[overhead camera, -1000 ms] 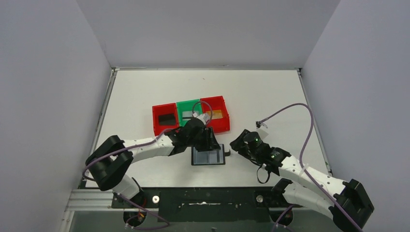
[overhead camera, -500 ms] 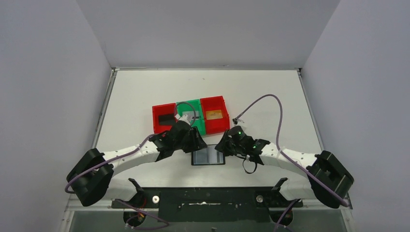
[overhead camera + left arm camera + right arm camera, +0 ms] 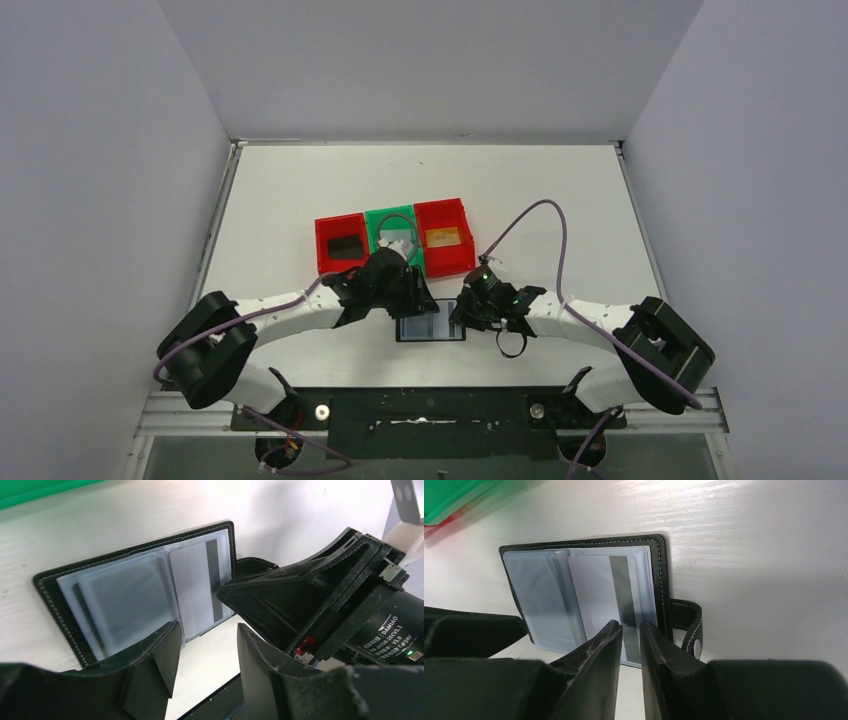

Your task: Take the credit cards out of the card holder

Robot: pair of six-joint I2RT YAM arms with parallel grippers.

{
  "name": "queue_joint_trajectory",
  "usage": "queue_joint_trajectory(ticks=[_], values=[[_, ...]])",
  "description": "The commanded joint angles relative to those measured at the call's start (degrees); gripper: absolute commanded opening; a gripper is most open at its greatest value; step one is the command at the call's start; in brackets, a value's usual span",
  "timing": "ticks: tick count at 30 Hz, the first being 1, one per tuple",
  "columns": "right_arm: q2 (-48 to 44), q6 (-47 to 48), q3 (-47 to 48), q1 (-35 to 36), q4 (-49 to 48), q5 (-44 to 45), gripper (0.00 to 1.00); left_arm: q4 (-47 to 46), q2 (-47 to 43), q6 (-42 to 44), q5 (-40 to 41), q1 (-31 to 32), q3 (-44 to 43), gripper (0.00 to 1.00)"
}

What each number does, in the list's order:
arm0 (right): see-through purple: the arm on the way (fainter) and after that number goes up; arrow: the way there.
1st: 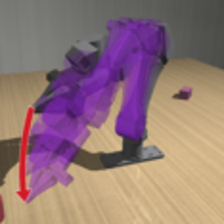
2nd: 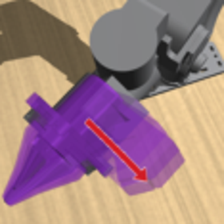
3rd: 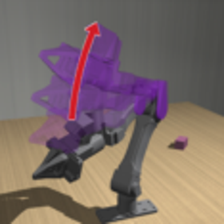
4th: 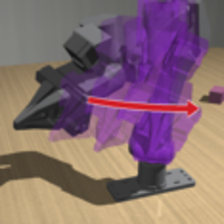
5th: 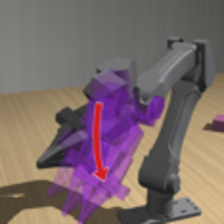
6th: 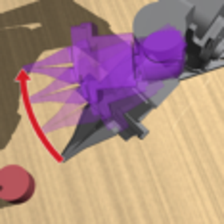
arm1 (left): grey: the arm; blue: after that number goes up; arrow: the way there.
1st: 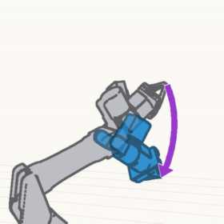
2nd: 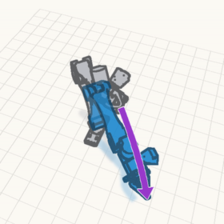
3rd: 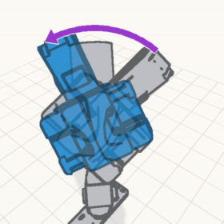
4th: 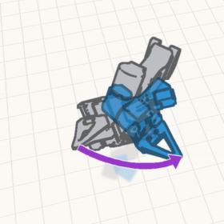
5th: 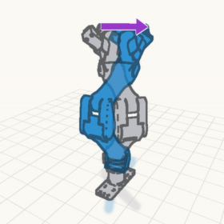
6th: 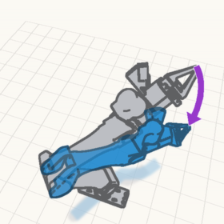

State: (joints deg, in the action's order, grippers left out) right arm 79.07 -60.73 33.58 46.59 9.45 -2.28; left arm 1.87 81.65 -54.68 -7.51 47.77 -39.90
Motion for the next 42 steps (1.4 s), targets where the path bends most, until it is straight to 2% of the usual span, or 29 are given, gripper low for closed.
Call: queue_joint_trajectory(ticks=[1,9,16,26,42], values=[[-0.3,-0.5,1.2,-0.2,1.3,2.3,0.23,-3.7,2.9,1.9,-3.0,1.3,-4.6,0.45],[0.9,-2.4,-1.2,-1.7,0.1,0.9,0.19,-3.9,8.2,1.2,-3.1,3.0,-6.4,0.45],[1.6,-2.9,-1.6,-2.0,0.6,0.6,0.18,3.7,11.6,0.9,4.9,4.5,-8.6,0.45],[2.4,-2.9,-1.7,-2.4,0.0,-0.2,0.18,11.1,15.4,0.1,11.2,6.3,-10.4,0.45],[2.7,-2.8,-1.7,-2.4,-0.6,-0.7,0.18,16.3,13.2,1.1,17.6,7.9,-14.9,0.48]])
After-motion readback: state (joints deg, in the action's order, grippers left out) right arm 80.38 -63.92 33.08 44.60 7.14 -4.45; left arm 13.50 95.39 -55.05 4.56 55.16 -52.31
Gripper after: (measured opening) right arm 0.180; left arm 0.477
